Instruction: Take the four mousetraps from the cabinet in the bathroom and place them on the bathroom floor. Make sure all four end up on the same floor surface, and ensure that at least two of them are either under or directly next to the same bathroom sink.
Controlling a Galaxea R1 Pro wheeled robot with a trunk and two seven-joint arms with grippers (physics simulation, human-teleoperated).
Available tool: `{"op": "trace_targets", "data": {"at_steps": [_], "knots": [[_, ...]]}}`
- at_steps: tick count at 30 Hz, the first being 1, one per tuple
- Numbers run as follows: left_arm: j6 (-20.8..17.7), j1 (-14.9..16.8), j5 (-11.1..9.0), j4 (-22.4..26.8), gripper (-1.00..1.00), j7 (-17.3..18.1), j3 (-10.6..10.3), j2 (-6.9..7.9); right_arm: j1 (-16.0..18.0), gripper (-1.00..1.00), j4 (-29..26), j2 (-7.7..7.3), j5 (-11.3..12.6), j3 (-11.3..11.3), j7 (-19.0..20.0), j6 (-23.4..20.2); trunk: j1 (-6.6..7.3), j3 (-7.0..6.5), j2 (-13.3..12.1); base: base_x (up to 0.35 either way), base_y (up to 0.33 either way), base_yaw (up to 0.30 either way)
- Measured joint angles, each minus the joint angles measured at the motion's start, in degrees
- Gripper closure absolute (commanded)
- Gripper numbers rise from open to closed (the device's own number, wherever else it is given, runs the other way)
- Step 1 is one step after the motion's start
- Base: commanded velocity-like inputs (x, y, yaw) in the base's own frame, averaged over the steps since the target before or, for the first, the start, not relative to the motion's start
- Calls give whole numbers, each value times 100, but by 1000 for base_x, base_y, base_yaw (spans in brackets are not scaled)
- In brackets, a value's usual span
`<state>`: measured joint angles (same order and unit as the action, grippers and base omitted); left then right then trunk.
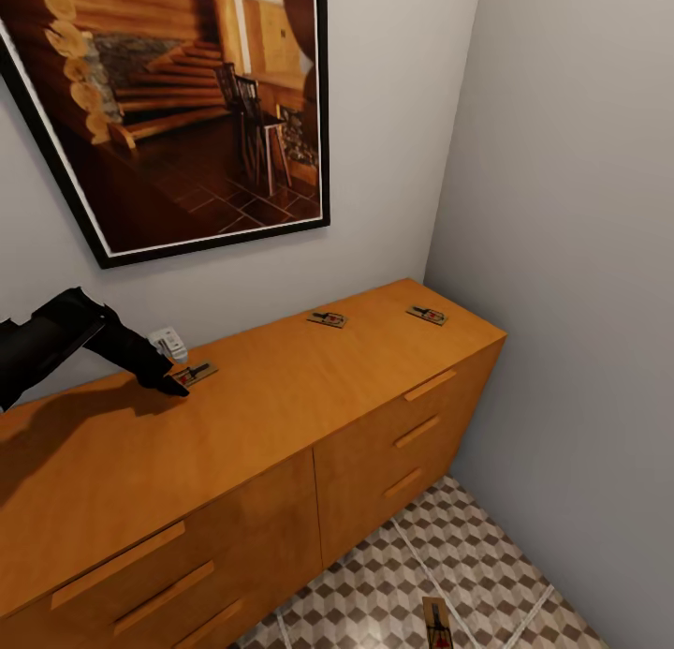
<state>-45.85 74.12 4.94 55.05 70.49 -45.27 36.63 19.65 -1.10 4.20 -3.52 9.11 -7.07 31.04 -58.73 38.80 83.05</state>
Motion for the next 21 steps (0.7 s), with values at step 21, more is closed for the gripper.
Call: {"op": "trace_targets", "data": {"at_steps": [21], "knots": [[0, -1, -6, -250, -100, 0, 0, 7, 0, 100, 0, 0, 0, 0, 0, 0, 0, 0, 0, 0, 0, 0]]}}
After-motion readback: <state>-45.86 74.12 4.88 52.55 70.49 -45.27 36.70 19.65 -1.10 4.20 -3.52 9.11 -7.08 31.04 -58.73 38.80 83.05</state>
